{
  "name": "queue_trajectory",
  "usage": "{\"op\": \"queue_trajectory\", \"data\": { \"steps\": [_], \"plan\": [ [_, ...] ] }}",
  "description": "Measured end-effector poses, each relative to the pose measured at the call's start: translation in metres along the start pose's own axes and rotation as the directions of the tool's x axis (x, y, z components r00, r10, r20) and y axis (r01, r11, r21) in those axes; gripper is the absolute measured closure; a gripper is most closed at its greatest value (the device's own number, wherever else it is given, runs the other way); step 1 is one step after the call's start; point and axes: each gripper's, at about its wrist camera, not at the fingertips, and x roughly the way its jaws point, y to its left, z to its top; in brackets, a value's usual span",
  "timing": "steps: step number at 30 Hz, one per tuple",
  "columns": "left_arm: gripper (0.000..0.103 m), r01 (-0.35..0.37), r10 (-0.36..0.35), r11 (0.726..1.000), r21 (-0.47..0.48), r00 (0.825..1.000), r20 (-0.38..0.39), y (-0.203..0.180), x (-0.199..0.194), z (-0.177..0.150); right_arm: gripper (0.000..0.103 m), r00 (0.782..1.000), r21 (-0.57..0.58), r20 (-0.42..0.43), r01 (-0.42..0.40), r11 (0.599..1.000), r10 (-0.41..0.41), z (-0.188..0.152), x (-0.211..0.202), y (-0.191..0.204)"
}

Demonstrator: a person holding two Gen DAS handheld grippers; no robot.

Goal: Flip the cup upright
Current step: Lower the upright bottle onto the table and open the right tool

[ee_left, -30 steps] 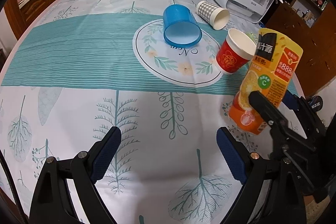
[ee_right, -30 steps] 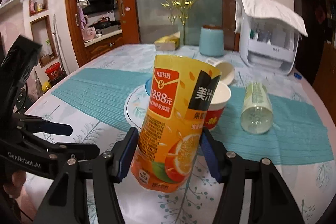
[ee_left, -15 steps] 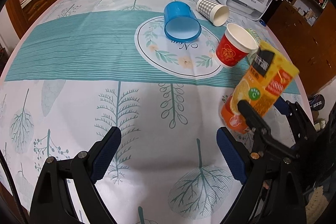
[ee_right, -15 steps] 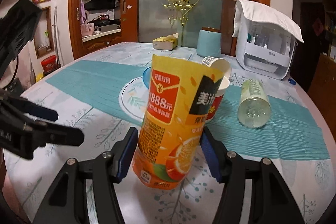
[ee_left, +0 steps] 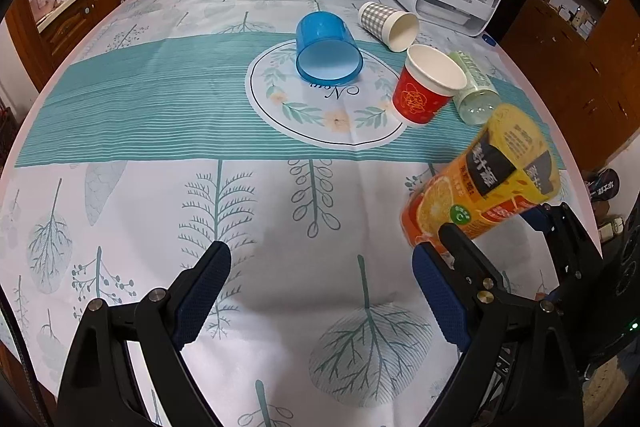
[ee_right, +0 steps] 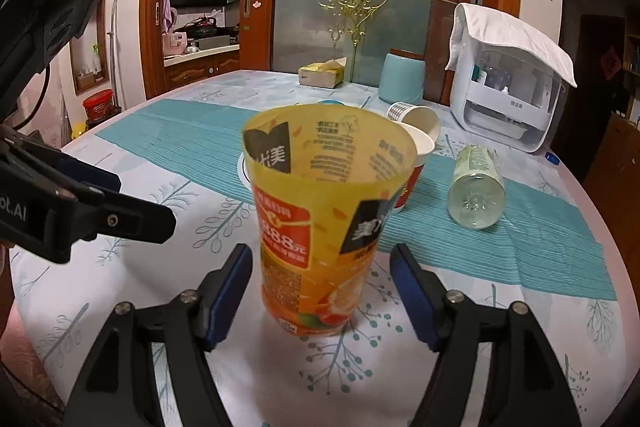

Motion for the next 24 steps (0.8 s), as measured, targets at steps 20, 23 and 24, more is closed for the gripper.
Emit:
{"op": "queue_trajectory", "data": {
  "steps": [20, 23, 24],
  "plan": [
    [0.012, -0.004, 0.005, 0.998, 0.065, 1.0, -0.009, -0.042, -0.015, -0.037, 0.03, 0.984, 0.291, -0.172, 0.013, 0.957, 0.039, -0.016, -0.066, -0.044],
    [0.012, -0.036, 0.035, 0.996, 0.082, 0.999, 0.008, -0.053, -0.021, -0.042, 0.029, 0.986, 0.306, -0.163, 0.017, 0.952, 0.034, -0.011, -0.079, -0.047],
    [0.012, -0.045, 0.044, 0.995, 0.087, 0.999, 0.017, -0.057, -0.025, -0.044, 0.029, 0.987, 0.308, -0.16, 0.018, 0.951, 0.034, -0.01, -0.081, -0.048]
  ]
}}
